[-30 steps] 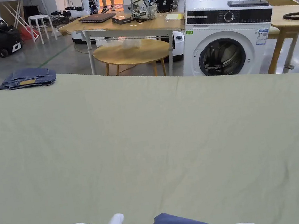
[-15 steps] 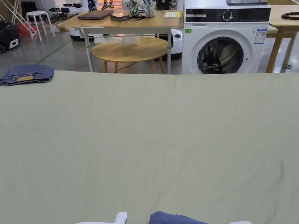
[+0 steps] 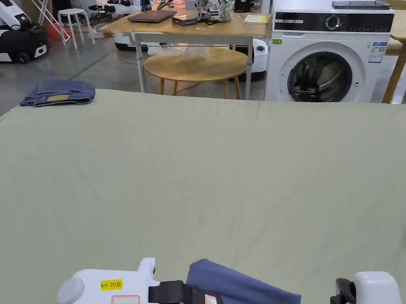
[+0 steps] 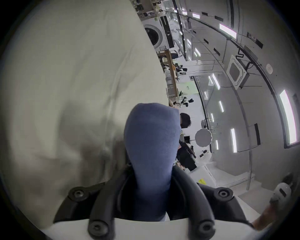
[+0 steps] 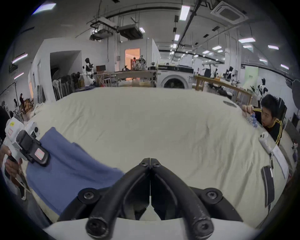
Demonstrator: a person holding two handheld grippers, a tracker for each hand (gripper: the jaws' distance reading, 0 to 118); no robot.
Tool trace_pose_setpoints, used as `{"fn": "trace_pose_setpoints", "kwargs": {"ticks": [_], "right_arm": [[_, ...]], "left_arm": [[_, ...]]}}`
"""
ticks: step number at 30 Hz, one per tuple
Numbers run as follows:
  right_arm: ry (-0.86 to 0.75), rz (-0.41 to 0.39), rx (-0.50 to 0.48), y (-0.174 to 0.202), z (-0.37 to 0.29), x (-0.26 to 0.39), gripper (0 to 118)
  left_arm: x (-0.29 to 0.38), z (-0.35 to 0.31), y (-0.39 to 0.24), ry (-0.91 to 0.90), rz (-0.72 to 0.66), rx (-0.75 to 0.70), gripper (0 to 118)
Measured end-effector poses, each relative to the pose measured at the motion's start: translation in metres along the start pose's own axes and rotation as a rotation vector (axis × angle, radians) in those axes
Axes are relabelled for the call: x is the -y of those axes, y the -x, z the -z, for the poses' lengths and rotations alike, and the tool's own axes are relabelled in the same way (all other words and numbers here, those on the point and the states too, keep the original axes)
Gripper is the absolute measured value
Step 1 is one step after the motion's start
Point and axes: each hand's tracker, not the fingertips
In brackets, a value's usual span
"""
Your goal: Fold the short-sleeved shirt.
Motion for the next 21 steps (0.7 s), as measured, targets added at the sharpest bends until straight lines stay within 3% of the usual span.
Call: {"fn": "trace_pose_setpoints", "kwargs": {"ticks": [7,14,21], "right_arm": [[-0.104,-0.012,-0.012,0.017,0.008,-0.035,0],[-0.14,-0.021,-0.046,0.039,0.014,-0.058,0],[-0.108,-0.04,-0.056,0.049,0.024,-0.057,0]], "left_arm": [[-0.028,-0.118,0.009,-0.084,0.01,-0.103,17],[-0.07,-0.262,0.013,-0.128,0.017,-0.294,17],[-0.081,-0.391,0.022,-0.216,-0.081,-0.523,17]]}}
